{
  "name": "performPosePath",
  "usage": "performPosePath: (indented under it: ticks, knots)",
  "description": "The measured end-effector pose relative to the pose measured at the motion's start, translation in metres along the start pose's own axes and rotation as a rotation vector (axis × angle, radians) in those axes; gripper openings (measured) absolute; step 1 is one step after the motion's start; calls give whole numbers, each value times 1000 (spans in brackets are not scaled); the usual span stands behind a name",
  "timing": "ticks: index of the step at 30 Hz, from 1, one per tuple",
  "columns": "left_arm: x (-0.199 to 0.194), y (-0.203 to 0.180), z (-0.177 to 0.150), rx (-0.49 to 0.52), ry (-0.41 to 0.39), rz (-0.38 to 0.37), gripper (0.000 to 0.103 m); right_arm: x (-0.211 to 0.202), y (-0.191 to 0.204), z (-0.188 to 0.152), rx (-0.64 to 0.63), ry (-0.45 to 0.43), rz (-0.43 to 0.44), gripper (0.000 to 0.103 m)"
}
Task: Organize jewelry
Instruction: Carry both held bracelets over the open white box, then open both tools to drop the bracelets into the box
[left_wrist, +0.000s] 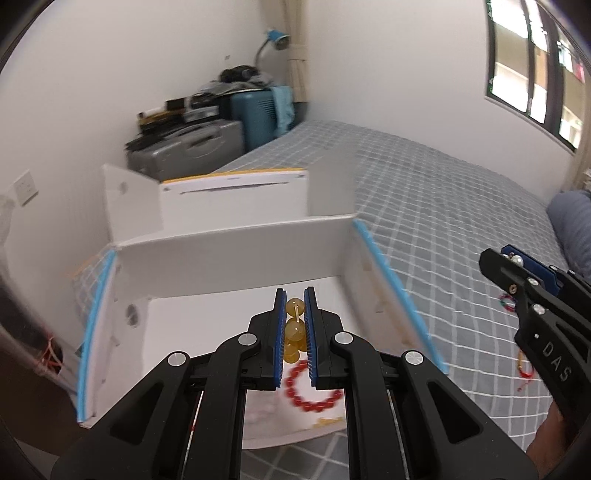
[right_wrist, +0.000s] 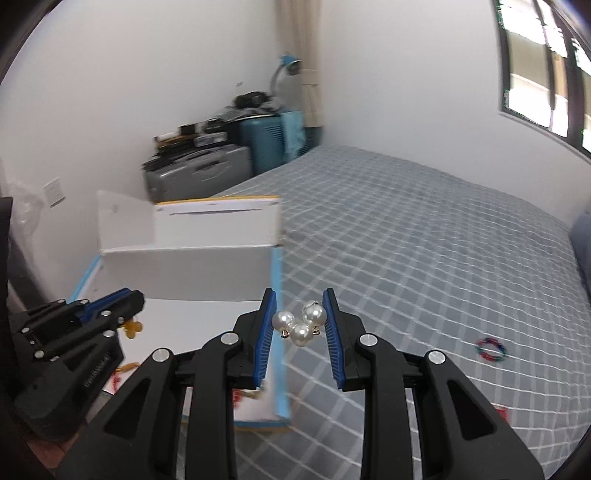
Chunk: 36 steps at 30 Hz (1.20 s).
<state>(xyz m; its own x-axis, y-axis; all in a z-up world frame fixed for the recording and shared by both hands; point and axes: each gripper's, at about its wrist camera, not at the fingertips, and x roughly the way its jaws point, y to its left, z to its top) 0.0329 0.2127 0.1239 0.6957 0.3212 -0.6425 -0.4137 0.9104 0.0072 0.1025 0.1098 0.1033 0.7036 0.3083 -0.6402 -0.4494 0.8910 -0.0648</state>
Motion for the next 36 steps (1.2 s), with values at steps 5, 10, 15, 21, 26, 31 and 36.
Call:
performPosePath:
  ticks: [5,10,15,21,26,31,36]
  knots:
    - [8,35,-8,-50,27,50,9,21,40,-5,-34,40,56,25]
    - [25,65,-26,-101,72,85,9,43,70,-16,-54,88,93,25]
    - [39,80,-42,-124,120,95,9,67,87,-29,-58,147,98,25]
    - [49,87,-48,-126,156,103,9,89,95,-42,-56,222,93,25]
    - [54,89,-53,-127,174,100,9,96,95,-49,-56,248,92,25]
    - [56,89,-55,-130,183,101,9,97,96,-51,-59,253,90,25]
    - [50,87,-53,-127,167,126,11,94,97,-49,-62,235,90,26]
